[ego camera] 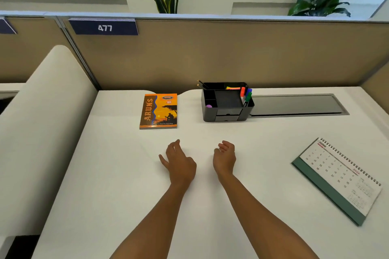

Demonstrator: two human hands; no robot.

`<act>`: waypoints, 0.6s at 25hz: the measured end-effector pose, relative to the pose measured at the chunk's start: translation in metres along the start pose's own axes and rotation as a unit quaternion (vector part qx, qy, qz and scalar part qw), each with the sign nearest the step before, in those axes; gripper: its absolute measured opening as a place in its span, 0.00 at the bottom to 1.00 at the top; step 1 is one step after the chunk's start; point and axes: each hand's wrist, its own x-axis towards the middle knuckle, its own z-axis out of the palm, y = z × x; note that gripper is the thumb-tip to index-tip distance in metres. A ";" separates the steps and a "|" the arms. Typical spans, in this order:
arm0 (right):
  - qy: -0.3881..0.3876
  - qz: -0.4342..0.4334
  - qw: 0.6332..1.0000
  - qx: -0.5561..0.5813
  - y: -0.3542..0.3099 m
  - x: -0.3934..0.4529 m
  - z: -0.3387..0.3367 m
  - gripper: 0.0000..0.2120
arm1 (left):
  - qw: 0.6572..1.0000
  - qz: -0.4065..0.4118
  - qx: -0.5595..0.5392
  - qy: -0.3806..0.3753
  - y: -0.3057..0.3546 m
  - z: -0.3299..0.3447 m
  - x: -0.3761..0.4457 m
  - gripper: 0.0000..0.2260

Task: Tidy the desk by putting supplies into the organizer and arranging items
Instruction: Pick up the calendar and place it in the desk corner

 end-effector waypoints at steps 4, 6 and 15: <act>0.052 0.001 0.998 0.028 0.000 0.002 -0.048 0.16 | 1.000 0.018 -0.007 -0.014 0.022 0.000 -0.022 0.30; 0.074 0.013 0.996 0.044 0.000 0.007 -0.070 0.16 | 0.999 0.033 -0.019 -0.020 0.035 0.003 -0.033 0.29; 0.140 0.029 0.985 0.099 -0.016 0.047 -0.169 0.17 | 0.987 0.079 -0.110 -0.086 0.115 0.037 -0.077 0.26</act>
